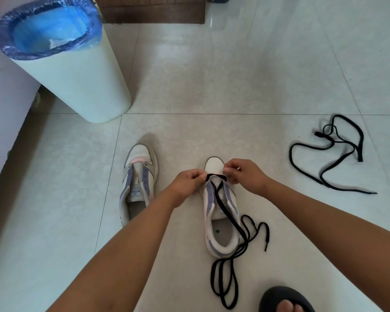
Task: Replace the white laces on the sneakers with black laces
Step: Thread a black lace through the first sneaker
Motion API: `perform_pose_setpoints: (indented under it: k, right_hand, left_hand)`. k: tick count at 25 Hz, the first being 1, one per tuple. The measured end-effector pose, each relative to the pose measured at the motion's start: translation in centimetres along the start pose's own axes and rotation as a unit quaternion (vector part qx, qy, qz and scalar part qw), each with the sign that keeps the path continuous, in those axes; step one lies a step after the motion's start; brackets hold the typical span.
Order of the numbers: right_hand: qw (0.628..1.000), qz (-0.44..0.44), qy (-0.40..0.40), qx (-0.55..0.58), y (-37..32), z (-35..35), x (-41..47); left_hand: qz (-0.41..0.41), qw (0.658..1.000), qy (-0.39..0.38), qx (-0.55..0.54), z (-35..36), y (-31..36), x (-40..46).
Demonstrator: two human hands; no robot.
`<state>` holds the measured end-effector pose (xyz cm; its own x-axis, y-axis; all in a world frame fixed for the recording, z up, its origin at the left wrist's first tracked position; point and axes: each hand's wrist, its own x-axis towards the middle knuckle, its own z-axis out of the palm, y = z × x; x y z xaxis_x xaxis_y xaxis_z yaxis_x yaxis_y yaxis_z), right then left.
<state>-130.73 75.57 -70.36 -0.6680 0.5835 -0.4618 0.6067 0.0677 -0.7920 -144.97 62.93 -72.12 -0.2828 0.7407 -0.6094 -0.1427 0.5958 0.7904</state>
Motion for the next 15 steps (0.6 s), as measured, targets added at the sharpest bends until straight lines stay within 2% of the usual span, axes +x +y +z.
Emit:
perform_pose_setpoints:
  k: [3,6,11,13,15]
  right_hand:
    - [1.000,-0.012,-0.023,-0.009,-0.1,0.1,-0.3]
    - [0.994,-0.046,-0.047,-0.089,-0.2,0.2,-0.7]
    - [0.995,-0.058,-0.054,-0.068,-0.7,0.6,-0.4]
    - [0.991,-0.072,-0.067,-0.086,-0.6,1.0,-0.1]
    - [0.990,-0.067,-0.055,-0.115,-0.4,1.4,0.0]
  left_hand:
    - [-0.005,0.996,0.015,-0.085,-0.2,-1.5,-0.1]
    - [0.008,0.995,0.066,-0.073,0.6,-1.7,-0.4]
    - [0.001,0.994,0.034,-0.105,0.7,-1.7,-0.8]
    - [0.024,0.995,0.056,-0.077,0.8,-1.3,-1.0]
    - [0.064,0.991,0.114,-0.010,1.3,-0.9,-1.5]
